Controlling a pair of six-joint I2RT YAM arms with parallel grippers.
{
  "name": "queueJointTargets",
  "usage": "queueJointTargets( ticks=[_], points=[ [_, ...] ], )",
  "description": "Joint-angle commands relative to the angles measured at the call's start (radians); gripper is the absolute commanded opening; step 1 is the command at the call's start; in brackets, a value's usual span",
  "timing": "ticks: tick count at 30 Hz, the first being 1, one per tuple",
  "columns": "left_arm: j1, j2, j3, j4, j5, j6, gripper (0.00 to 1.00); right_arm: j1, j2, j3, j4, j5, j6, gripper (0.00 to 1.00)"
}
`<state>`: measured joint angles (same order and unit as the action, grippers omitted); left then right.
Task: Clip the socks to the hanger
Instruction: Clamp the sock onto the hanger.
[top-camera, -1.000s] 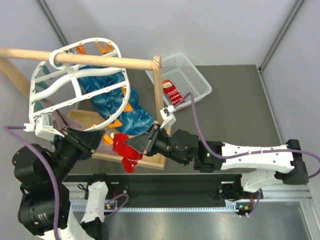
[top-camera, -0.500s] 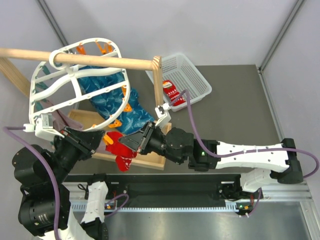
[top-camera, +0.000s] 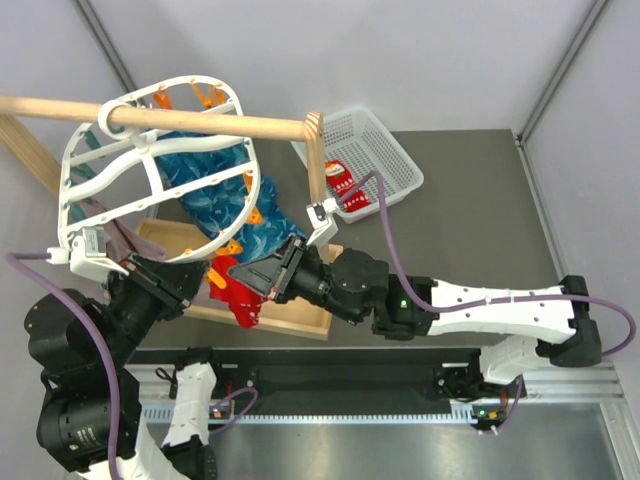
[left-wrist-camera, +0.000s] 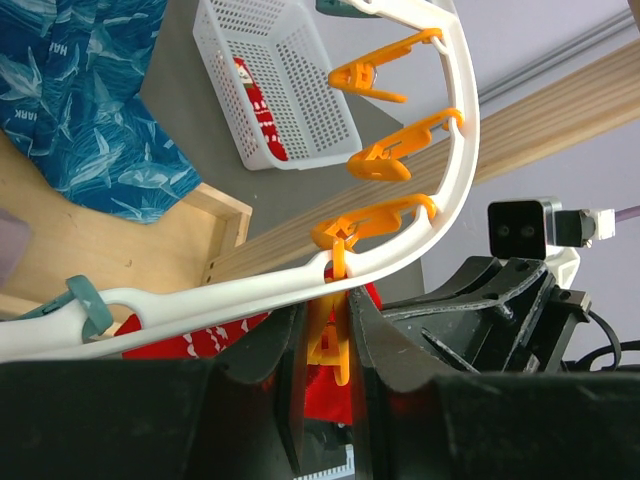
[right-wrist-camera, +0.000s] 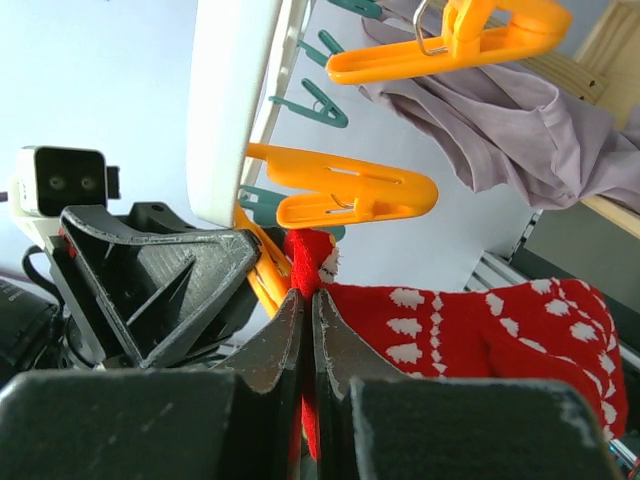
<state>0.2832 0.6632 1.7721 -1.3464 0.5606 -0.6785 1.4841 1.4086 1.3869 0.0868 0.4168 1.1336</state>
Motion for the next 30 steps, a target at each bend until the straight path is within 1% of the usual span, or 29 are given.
queueJointTargets(
  ticks=[1,5,6,8,9,12,13,15,16,17,19,21,22,24,25,26,27,30],
  points=[
    [0.004,-0.01,-0.008,-0.01,0.024,0.003,0.0,0.018,0.023,0.049,0.067,-0.026,-0.003,0.0],
    [0.004,-0.014,-0.007,-0.008,0.03,0.013,0.0,0.016,0.021,0.037,0.088,-0.045,-0.001,0.0],
    [0.004,-0.014,-0.01,-0.005,0.047,0.016,0.03,0.018,0.02,0.032,0.091,-0.044,-0.001,0.0],
    [0.004,-0.014,-0.008,0.0,0.053,0.017,0.19,0.018,0.01,0.011,0.106,-0.041,-0.001,0.0],
    [0.004,-0.016,-0.005,0.003,0.053,0.017,0.32,0.018,0.006,0.001,0.119,-0.035,0.002,0.0],
    [0.005,-0.017,-0.007,0.003,0.055,0.02,0.48,0.018,-0.007,-0.025,0.154,-0.03,-0.001,0.01],
    [0.004,-0.02,-0.005,0.003,0.055,0.022,0.57,0.018,-0.008,-0.031,0.157,-0.03,-0.005,0.02],
    [0.004,-0.022,-0.005,0.001,0.056,0.025,0.65,0.018,-0.008,-0.037,0.175,-0.032,-0.008,0.05],
    [0.004,-0.022,-0.005,0.001,0.061,0.026,0.73,0.018,-0.01,-0.046,0.183,-0.03,-0.009,0.08],
    [0.004,-0.025,-0.003,0.001,0.061,0.031,0.76,0.018,-0.008,-0.049,0.192,-0.03,-0.011,0.11],
    [0.004,-0.024,0.007,-0.002,0.061,0.043,0.79,0.016,-0.005,-0.054,0.194,-0.026,-0.012,0.19],
    [0.001,-0.025,0.027,-0.007,0.048,0.054,0.82,0.018,-0.003,-0.054,0.191,-0.018,-0.018,0.23],
    [-0.002,-0.025,0.035,-0.014,0.044,0.065,0.83,0.016,-0.003,-0.055,0.189,-0.019,-0.027,0.3],
    [-0.009,-0.027,0.055,-0.022,0.025,0.088,0.83,0.018,-0.008,-0.066,0.189,-0.016,-0.043,0.4],
    [-0.013,-0.027,0.059,-0.023,0.018,0.095,0.82,0.018,-0.016,-0.072,0.189,-0.016,-0.057,0.48],
    [-0.025,-0.036,0.067,-0.025,0.004,0.103,0.82,0.018,-0.02,-0.08,0.186,-0.012,-0.066,0.52],
    [-0.033,-0.04,0.07,-0.023,-0.004,0.12,0.81,0.018,-0.036,-0.098,0.174,-0.012,-0.073,0.57],
    [-0.062,-0.071,0.073,-0.03,-0.063,0.154,0.8,0.018,-0.075,-0.152,0.14,-0.01,-0.11,0.68]
  ],
)
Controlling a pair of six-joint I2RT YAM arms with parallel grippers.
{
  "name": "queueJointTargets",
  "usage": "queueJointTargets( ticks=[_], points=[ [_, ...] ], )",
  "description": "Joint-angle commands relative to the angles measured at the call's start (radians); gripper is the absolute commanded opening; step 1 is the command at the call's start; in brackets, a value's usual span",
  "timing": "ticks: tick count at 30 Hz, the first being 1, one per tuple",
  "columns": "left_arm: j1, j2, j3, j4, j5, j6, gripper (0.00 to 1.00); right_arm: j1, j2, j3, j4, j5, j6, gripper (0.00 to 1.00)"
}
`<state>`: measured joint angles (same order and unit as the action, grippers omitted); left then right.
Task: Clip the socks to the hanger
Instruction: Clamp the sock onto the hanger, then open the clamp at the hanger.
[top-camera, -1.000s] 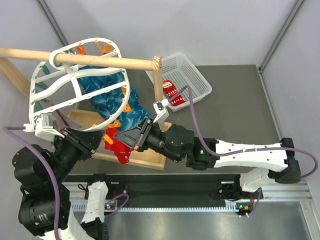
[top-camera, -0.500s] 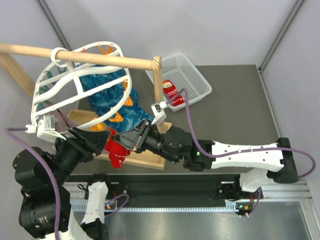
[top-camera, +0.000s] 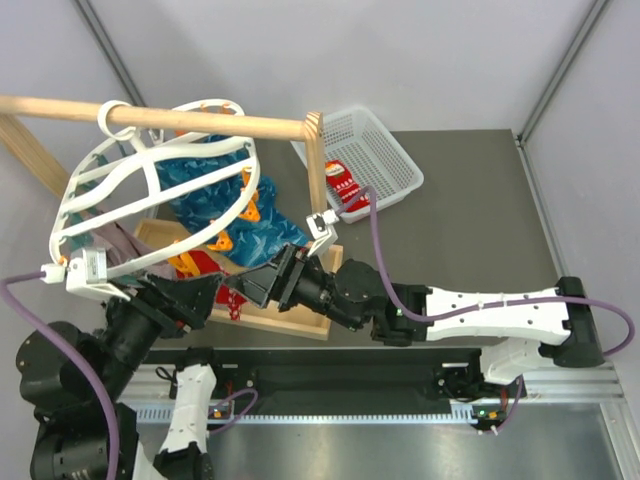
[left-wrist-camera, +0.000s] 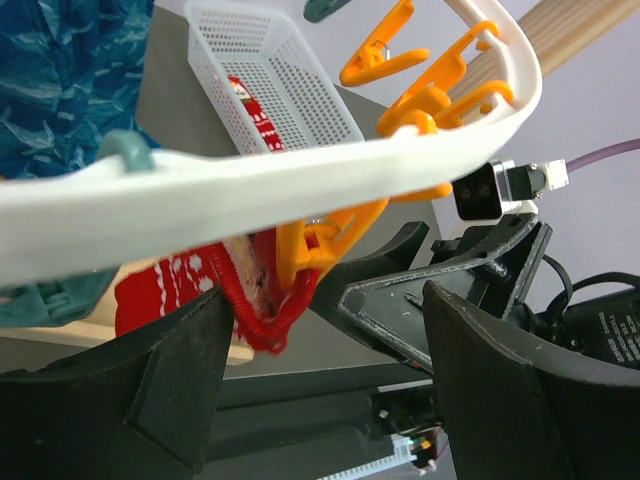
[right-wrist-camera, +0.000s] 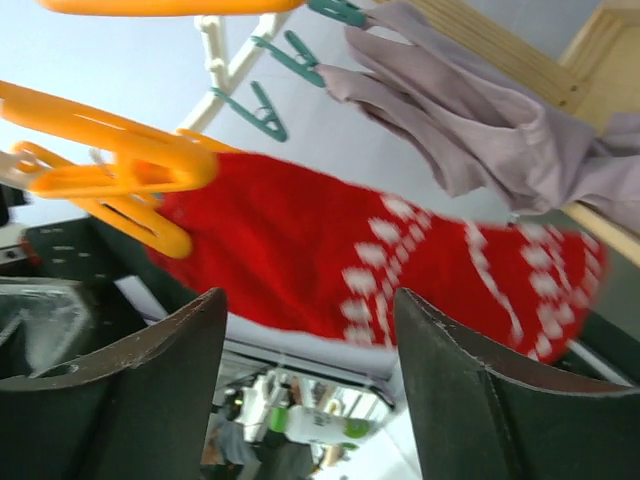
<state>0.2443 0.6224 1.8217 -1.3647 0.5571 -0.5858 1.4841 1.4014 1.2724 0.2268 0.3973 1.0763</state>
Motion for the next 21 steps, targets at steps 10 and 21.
queueJointTargets(
  ticks=[10,21],
  points=[
    [-0.118,-0.145,0.03,-0.068,-0.32,0.129,0.69,0.019,-0.191,-0.208,-0.129,-0.06,-0.246,0.73],
    [-0.181,-0.362,-0.286,0.312,-0.212,-0.346,0.45,0.035,-0.144,-0.18,-0.204,-0.051,-0.49,0.59]
  ],
)
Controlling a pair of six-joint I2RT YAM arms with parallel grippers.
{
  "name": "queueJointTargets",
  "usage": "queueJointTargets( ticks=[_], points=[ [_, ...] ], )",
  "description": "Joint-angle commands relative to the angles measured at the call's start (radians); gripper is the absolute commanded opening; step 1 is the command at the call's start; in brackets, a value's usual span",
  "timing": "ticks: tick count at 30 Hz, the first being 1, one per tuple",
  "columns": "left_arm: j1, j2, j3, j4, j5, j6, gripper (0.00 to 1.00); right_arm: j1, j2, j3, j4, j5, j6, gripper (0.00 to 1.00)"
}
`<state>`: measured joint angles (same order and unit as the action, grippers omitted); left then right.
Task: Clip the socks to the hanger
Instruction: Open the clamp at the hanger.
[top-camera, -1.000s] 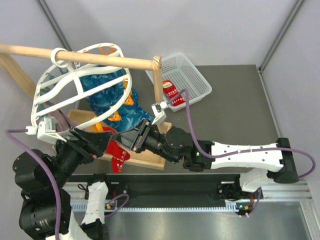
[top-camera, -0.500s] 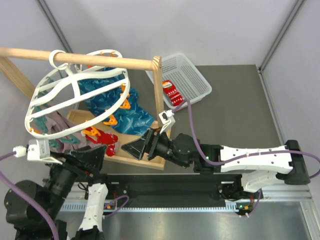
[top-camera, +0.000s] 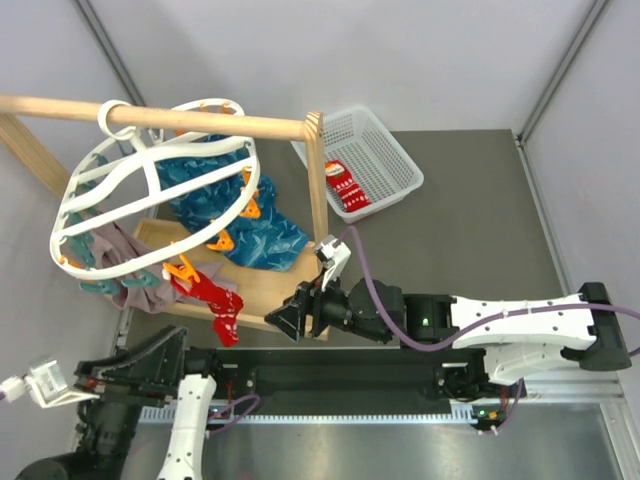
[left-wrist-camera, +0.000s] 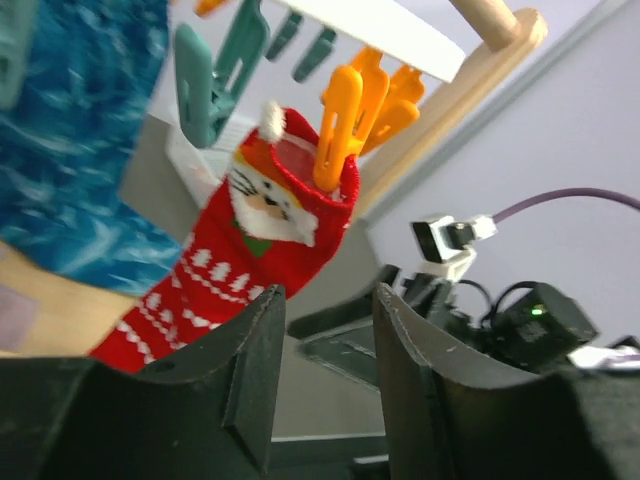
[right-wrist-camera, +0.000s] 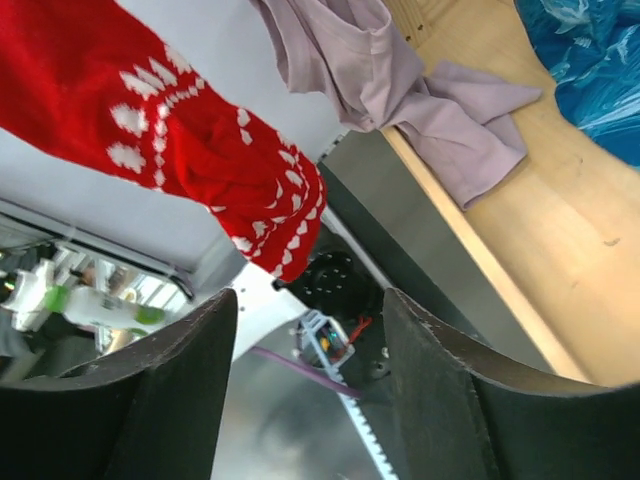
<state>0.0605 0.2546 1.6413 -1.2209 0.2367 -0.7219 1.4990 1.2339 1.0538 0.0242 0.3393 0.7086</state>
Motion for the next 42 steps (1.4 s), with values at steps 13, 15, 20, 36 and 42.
queueJointTargets(
  ticks=[13,15,20,36,42],
  points=[
    [0.165,0.019,-0.252,0.718,0.403,-0.497,0.47,0.018,0.136,0.198,-0.121,0.128,-0.308,0.43],
    [0.139,0.012,-0.294,0.716,0.405,-0.467,0.43,0.017,0.107,0.196,-0.124,0.141,-0.325,0.44],
    [-0.031,0.095,-0.259,0.66,0.383,-0.309,0.46,0.015,0.056,0.14,-0.098,0.204,-0.36,0.46],
    [-0.379,0.258,-0.131,0.439,0.453,0.007,0.49,-0.017,0.079,0.222,-0.033,0.238,-0.48,0.47],
    [-0.392,0.321,-0.006,0.281,0.466,0.125,0.5,-0.017,0.09,0.313,0.084,0.198,-0.699,0.71]
  ],
)
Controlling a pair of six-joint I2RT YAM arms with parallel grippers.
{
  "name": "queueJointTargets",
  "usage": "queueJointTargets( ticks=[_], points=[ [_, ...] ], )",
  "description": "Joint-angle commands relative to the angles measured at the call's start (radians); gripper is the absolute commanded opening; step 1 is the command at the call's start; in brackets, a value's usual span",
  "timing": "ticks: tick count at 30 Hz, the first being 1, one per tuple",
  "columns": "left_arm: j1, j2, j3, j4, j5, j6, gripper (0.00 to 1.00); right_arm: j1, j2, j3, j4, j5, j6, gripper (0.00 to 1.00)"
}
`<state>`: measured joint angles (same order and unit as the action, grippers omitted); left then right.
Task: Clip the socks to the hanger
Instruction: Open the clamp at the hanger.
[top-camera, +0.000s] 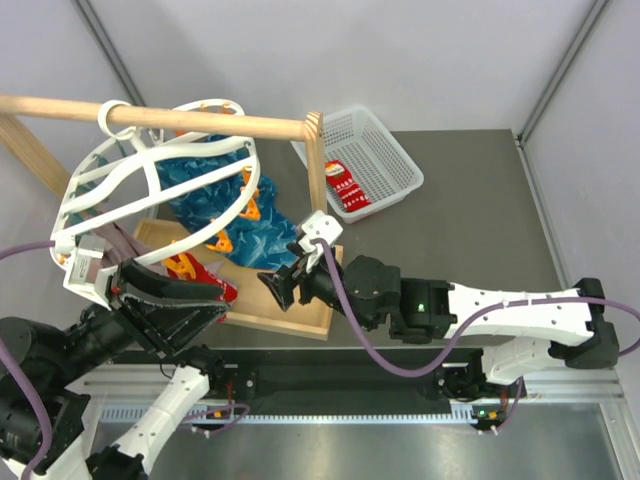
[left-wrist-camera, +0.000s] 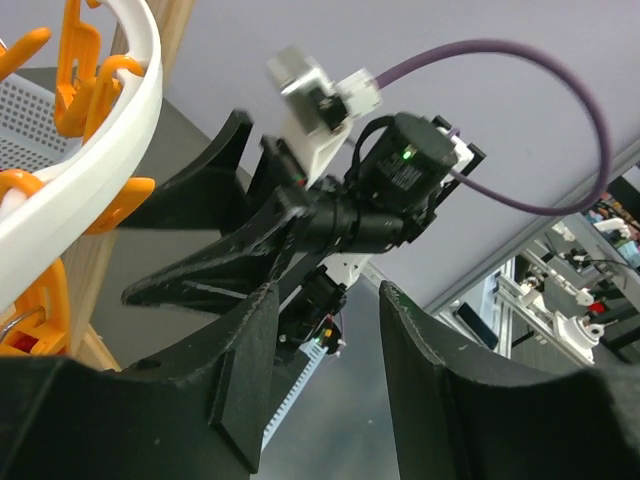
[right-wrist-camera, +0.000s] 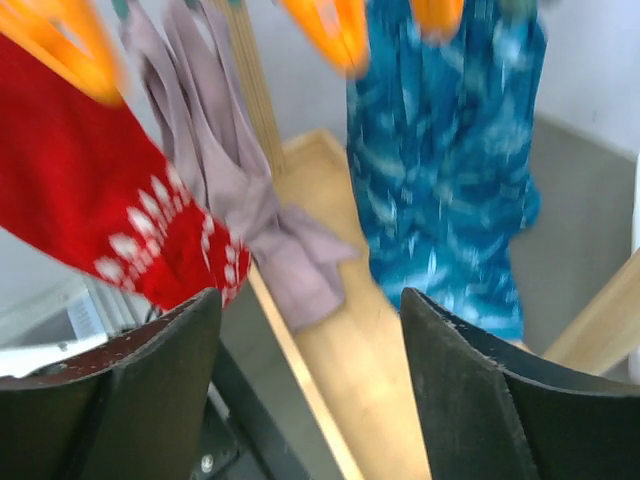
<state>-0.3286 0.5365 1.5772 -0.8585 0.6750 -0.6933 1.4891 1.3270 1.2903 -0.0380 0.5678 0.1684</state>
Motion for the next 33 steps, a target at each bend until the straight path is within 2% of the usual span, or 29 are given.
queueJointTargets(
  ticks=[1,3,8,14,24,33],
  points=[
    [-0.001,0.037,0.07,-0.089,0.006,0.101,0.51,-0.009,-0.002,0.083,0.168,-0.045,-0.2,0.72],
    [-0.001,0.025,0.083,-0.067,-0.026,0.092,0.52,-0.01,0.008,0.096,0.216,-0.066,-0.263,0.71],
    [0.016,-0.015,0.03,0.168,0.0,0.025,0.54,-0.026,0.037,0.148,0.271,-0.222,-0.323,0.65],
    [0.016,-0.006,-0.012,0.295,-0.073,-0.038,0.54,-0.03,0.092,0.204,0.291,-0.22,-0.371,0.64],
    [0.017,-0.013,-0.127,0.391,-0.135,-0.253,0.49,-0.073,0.118,0.211,0.343,-0.348,-0.382,0.64],
    [0.019,-0.021,-0.131,0.374,-0.158,-0.31,0.49,-0.125,0.109,0.201,0.385,-0.463,-0.294,0.56]
  ],
)
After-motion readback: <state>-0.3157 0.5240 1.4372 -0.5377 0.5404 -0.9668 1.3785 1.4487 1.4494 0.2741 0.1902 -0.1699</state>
